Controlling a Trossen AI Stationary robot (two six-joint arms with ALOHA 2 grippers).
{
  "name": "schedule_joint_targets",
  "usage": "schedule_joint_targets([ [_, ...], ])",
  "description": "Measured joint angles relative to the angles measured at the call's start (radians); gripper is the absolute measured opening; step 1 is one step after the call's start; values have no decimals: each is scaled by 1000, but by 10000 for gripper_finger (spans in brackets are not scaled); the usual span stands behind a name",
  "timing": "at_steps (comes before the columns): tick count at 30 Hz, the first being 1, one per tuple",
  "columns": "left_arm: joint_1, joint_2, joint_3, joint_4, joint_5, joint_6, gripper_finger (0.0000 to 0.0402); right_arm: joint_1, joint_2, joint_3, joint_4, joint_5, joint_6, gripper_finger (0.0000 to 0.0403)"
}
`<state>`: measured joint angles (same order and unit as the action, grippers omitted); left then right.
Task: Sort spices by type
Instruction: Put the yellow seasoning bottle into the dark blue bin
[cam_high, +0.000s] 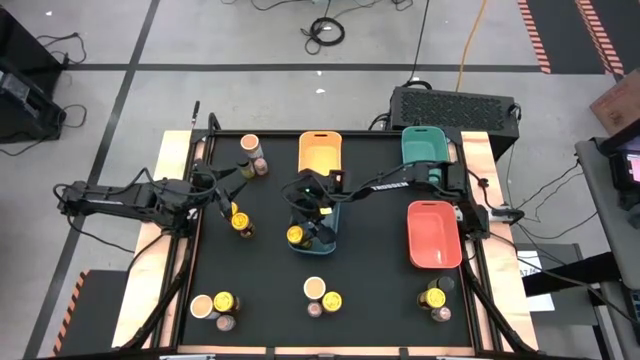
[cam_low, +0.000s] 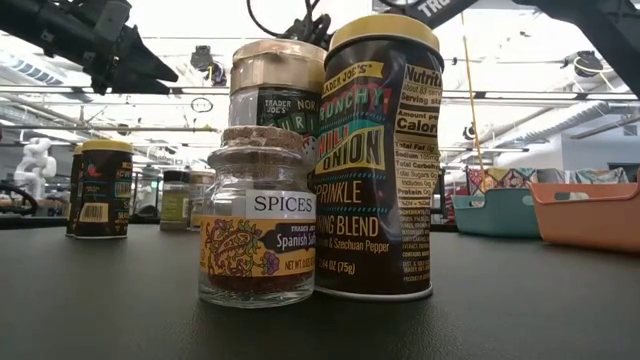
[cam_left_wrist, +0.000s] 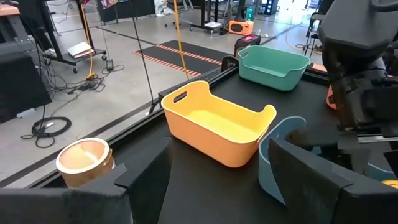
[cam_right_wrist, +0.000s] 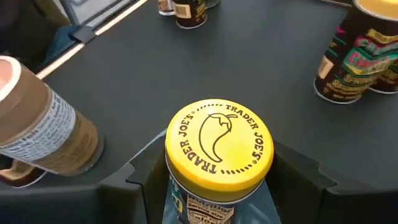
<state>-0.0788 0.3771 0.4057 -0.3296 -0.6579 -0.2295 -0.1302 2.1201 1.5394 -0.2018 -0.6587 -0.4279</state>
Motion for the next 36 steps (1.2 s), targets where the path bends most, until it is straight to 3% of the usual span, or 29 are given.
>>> schedule_joint_targets([
  [8,0,0,0,2,0,0,267,1,-1,-13,14,7,26,213],
  [21,0,0,0,8,11,0,267,-3,0,-16,-29,15,76,304],
  [27,0,0,0,7,11,0,267,-3,0,13,-63,15,77,309],
  [36,0,0,1,7,35,8,267,0,0,163,-264,13,61,309],
])
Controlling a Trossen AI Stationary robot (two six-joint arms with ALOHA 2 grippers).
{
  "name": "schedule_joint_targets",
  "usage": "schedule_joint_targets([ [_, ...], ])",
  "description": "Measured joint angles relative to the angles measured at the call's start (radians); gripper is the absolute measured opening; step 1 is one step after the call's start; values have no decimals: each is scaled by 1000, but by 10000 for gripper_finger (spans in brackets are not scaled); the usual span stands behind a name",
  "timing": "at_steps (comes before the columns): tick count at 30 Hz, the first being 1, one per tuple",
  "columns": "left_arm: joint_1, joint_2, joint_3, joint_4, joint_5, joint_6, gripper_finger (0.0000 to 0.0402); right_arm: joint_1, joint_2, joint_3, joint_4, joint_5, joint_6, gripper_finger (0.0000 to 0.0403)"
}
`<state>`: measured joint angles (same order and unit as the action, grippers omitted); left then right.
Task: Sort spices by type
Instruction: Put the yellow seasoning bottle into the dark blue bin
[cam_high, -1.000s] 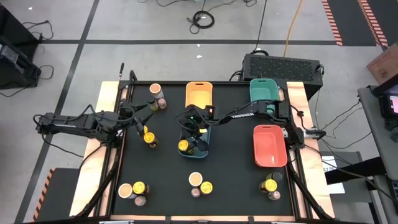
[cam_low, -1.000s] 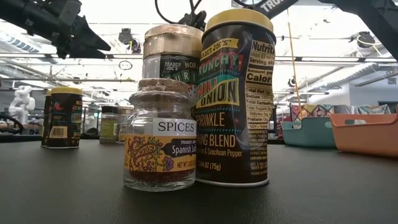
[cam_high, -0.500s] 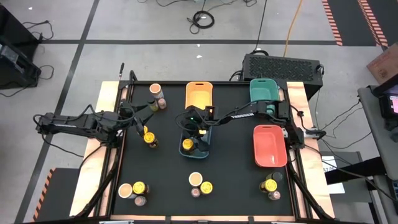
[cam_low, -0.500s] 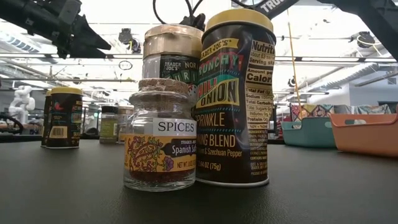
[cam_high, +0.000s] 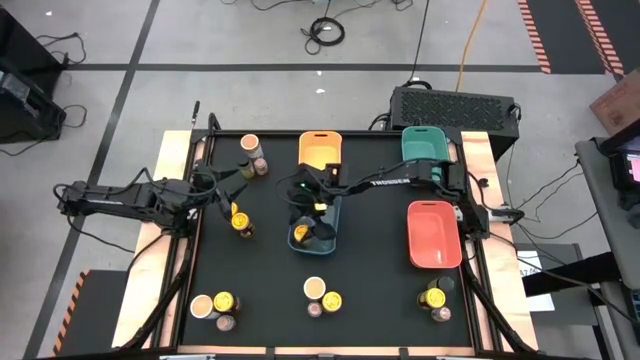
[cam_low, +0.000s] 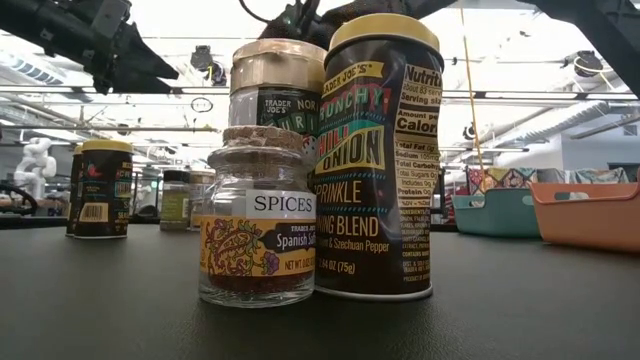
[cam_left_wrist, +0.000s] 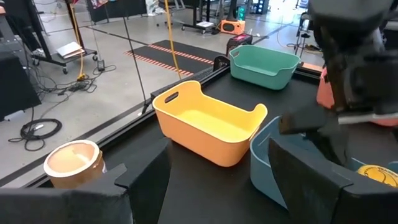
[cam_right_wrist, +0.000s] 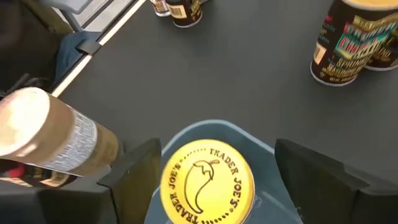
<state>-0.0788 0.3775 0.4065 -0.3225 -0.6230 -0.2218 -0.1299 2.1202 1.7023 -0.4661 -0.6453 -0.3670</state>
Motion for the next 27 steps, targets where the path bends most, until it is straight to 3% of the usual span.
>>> schedule_joint_targets([
  [9,0,0,0,0,1,2,267,1,0,127,-52,1,-18,309],
  [22,0,0,0,-1,43,21,267,3,0,140,127,52,26,309],
  [27,0,0,0,-1,43,28,267,9,0,299,-174,75,32,309],
])
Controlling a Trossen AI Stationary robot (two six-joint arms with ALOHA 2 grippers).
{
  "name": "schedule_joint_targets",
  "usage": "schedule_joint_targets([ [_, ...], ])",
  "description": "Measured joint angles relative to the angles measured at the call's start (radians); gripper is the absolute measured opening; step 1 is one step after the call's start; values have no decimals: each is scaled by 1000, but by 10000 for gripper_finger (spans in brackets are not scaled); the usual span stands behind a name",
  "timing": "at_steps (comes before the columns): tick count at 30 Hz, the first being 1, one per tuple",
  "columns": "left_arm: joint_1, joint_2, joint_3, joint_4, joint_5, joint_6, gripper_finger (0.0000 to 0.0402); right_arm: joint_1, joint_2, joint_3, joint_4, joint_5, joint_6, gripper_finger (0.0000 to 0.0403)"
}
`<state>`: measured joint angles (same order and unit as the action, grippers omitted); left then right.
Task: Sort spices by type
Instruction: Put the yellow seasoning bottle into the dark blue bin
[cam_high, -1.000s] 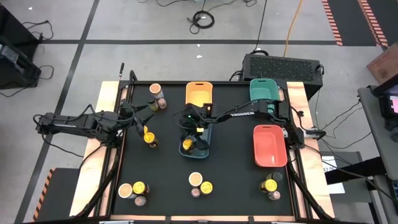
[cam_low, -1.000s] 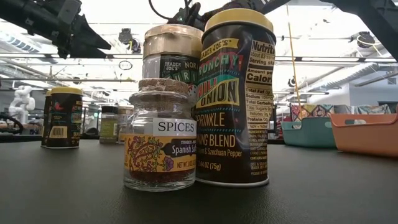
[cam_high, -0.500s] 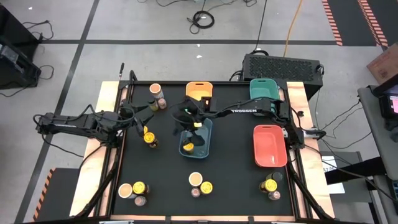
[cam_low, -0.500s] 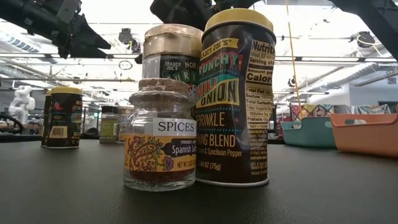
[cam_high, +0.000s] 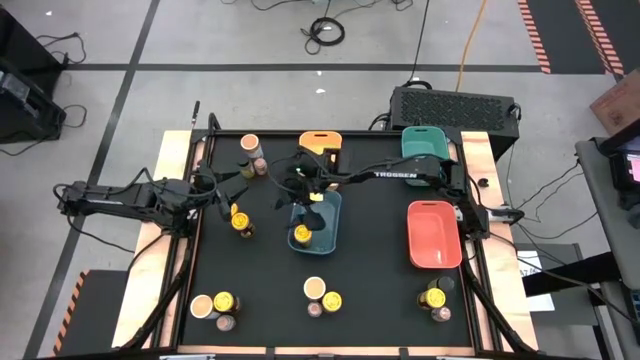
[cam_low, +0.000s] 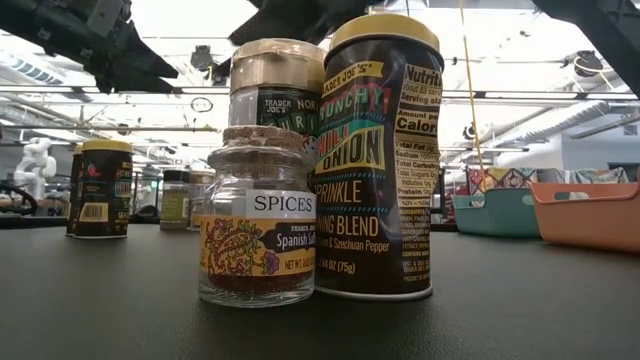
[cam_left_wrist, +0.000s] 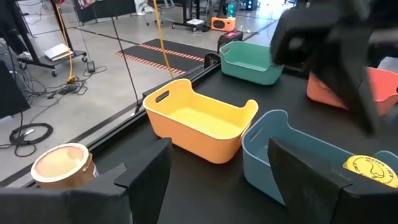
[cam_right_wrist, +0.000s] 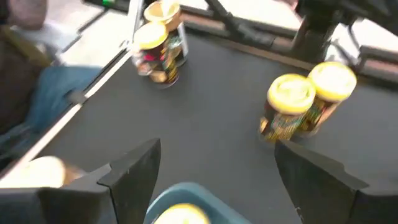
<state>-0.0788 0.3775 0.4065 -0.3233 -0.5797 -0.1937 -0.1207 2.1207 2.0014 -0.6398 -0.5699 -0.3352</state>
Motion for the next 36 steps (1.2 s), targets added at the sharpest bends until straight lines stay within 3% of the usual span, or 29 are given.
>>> schedule_joint_targets([
  [7,0,0,0,20,0,47,267,85,-1,180,-397,59,101,309],
  [11,0,0,0,94,2,109,267,162,-1,202,-533,197,257,309],
  [15,1,0,1,204,49,222,267,258,0,201,-615,419,460,309],
  [17,0,0,11,250,90,278,267,309,0,201,-636,481,547,309],
  [23,0,0,43,324,204,387,267,453,0,201,-602,520,771,309],
  [28,0,1,43,372,217,459,267,559,9,201,-595,620,869,309],
  [36,28,70,42,364,247,447,267,639,11,178,-543,756,1032,309],
])
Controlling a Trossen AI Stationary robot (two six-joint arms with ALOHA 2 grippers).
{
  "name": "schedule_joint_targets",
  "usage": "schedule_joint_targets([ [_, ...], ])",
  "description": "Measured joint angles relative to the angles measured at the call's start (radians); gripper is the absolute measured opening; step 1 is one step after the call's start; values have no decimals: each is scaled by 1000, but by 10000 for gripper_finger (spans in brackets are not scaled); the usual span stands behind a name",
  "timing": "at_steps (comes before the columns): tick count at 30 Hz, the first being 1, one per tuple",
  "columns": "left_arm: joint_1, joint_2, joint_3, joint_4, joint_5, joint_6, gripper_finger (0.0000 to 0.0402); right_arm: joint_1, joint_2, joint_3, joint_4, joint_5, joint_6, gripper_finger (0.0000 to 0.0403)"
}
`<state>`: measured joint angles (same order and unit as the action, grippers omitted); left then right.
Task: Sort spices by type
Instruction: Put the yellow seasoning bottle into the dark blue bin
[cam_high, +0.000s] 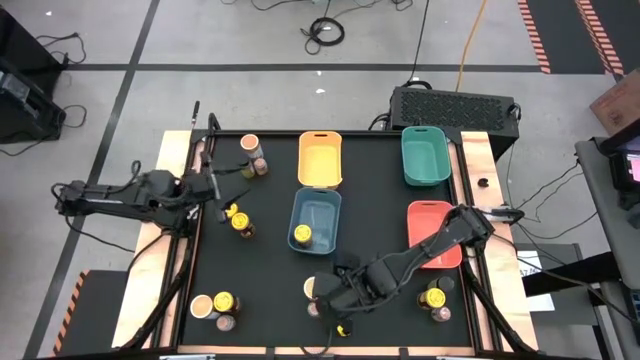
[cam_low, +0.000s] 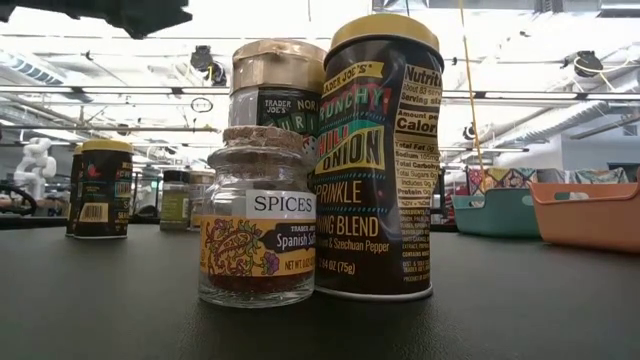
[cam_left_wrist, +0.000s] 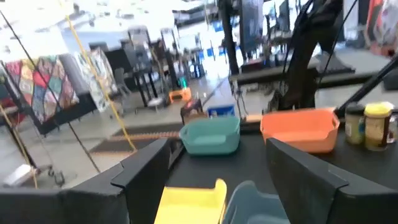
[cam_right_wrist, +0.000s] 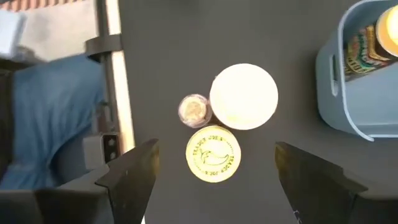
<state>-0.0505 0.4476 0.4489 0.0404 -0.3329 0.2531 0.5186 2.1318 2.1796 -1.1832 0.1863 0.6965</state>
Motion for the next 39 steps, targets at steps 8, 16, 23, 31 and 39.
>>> schedule_joint_targets([
  [8,88,156,-2,82,283,-3,267,41,0,-133,150,97,51,309],
  [16,115,312,68,-23,472,-36,267,47,0,-199,135,131,52,309],
  [23,114,495,131,-57,650,15,267,46,1,-200,114,154,43,309],
  [31,111,604,203,-162,653,33,267,50,0,-202,120,153,71,309],
  [39,109,644,215,-215,653,42,267,58,0,-315,243,146,75,308],
])
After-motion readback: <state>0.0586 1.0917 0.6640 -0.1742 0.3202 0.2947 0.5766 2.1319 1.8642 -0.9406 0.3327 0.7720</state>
